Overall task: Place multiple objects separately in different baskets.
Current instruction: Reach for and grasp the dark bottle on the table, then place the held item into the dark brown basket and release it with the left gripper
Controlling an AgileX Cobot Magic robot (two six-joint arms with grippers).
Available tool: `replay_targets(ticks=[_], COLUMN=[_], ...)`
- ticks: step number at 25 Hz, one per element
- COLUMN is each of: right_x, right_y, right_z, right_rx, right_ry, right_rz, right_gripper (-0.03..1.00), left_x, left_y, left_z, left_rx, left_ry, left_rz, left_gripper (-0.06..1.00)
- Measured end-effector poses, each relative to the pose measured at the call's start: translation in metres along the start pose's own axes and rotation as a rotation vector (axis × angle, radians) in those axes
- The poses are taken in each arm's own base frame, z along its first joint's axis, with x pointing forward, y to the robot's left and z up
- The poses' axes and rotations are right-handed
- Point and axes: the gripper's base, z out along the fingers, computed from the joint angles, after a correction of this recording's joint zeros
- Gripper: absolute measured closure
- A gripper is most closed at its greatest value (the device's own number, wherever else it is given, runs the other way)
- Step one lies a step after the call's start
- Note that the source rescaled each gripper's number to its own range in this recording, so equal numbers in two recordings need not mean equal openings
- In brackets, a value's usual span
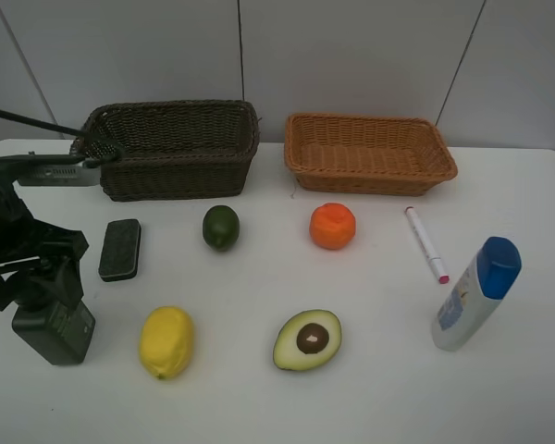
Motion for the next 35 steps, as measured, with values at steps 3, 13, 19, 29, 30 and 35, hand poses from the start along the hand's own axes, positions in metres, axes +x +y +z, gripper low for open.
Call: replay_targets(ticks=[3, 13, 19, 29, 30, 35], right_x=[0.0, 0.0, 0.0, 0.0, 0.0, 0.0], right_y=[0.0, 0.0, 0.0, 0.0, 0.0, 0.0], right_z=[0.0, 0.0, 0.0, 0.0, 0.0, 0.0], right_rx=[0.0, 0.0, 0.0, 0.0, 0.0, 0.0], right_ry=[0.0, 0.0, 0.0, 0.0, 0.0, 0.0], right_rz=[0.0, 0.0, 0.0, 0.0, 0.0, 0.0], right_gripper=[-0.02, -0.02, -0.02, -0.02, -0.02, -0.02], left_x=[-0.005, -0.007, -0.002, -0.001, -0.003, -0.021], left_y=[-0.002, -0.002, -0.001, -0.003, -0.003, -0.009], left_z=[0.008, 0.019, 0.022, 0.001, -0.008, -0.078], left_rx=[0.016, 0.02, 0.015, 0.014, 0.017, 0.044], left_ry=[0.011, 0.041, 0.073, 0.108, 0.095, -0.117], left_rz=[-0.014, -0.024, -0.019, -0.01, -0.007, 0.014], left_gripper=[-0.05, -0.02, 0.66, 0.94, 0.94, 0.94])
